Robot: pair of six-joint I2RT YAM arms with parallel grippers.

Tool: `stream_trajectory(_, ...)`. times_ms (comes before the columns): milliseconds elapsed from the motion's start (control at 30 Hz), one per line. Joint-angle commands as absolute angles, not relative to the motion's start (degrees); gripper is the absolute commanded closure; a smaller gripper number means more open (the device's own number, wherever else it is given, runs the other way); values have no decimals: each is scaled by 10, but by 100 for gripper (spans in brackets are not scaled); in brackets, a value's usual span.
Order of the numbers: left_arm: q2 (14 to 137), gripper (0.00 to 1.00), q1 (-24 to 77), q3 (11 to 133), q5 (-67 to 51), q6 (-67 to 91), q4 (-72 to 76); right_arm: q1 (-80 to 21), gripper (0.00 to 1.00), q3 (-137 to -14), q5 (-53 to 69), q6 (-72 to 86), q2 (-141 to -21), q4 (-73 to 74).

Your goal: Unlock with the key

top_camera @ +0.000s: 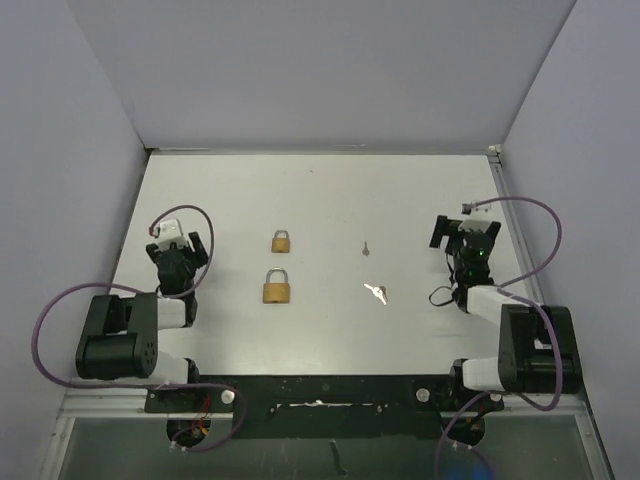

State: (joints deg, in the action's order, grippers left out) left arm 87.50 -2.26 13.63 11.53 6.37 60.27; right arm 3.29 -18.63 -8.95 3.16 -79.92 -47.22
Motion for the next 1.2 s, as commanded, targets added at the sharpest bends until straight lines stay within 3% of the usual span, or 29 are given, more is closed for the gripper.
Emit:
stream_trajectory(0,721,31,-15,207,214,141,462,3,2,-346,-83,123,-714,-236)
stream_trajectory(100,643,31,-7,187,215,272,442,-22,3,-383,-33,166,-702,-188)
stream_trajectory(200,588,32,-5,173,123,355,412,-79,2,-410,-62,183,-716,-135)
stream_trajectory(400,607,32,20,225,-8,387,317,-196,3,-476,-122,184,-818,-31)
stream_trajectory(500,616,32,38,250,-62,371,280,-216,13,-500,-108,198,-868,-14)
stream_trajectory(600,602,32,78,260,-46,353,242,-226,38,-520,-97,207,-906,-7)
stream_trajectory(900,602,33,150,263,-11,335,214,-269,41,-567,-102,215,-973,10)
stream_trajectory(1033,613,33,154,264,-12,333,217,-283,54,-591,-108,217,-999,21)
stream_trajectory(1167,615,33,156,261,-11,332,219,-288,56,-607,-126,226,-1015,42)
